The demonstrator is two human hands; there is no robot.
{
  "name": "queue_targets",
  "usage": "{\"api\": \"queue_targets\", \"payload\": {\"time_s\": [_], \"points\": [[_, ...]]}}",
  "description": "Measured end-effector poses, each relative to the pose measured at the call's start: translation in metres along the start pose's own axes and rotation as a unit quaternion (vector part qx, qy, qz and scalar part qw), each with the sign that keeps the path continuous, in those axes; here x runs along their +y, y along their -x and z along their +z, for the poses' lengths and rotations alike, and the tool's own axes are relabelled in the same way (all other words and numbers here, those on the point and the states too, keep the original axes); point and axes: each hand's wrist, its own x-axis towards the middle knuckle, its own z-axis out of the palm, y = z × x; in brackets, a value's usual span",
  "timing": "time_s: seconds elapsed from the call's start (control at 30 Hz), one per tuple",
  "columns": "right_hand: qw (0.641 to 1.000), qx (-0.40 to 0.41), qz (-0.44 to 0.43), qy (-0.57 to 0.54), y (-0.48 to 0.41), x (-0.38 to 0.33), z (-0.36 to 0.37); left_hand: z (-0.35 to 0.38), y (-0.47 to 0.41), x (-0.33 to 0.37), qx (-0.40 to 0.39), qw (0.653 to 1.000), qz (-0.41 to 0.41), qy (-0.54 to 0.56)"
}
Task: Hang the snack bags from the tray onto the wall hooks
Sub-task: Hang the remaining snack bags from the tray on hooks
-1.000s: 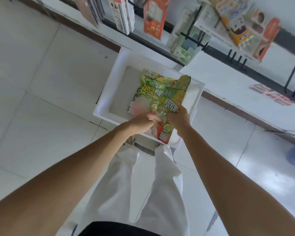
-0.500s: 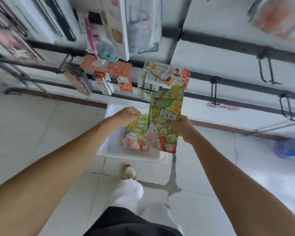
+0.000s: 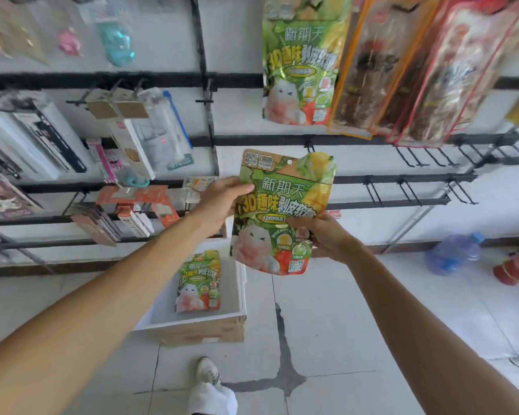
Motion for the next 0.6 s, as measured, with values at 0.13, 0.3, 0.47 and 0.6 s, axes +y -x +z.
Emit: {"api": "queue_targets", "payload": {"time_s": [0.13, 0.3, 0.47, 0.6], "points": [[0.996, 0.073, -0.046, 0.008, 0.041, -0.01, -0.046, 0.054, 0.018, 0.028, -0.019, 0.997, 0.06, -0.052], [0.982, 0.141, -0.116, 0.049, 0.086, -0.042, -0.089, 0.103, 0.026, 0.054, -0.027, 0.986, 0.135, -0.096], [0.944, 0.238, -0.229, 0.012, 0.116, -0.094, -0.118, 0.138, 0.026, 0.085, -0.027, 0.979, 0.185, -0.079], [0.86, 0.364, -0.283, 0.219, 0.116, -0.133, -0.124, 0.155, 0.017, 0.11, -0.032, 0.977, 0.206, -0.054]]}}
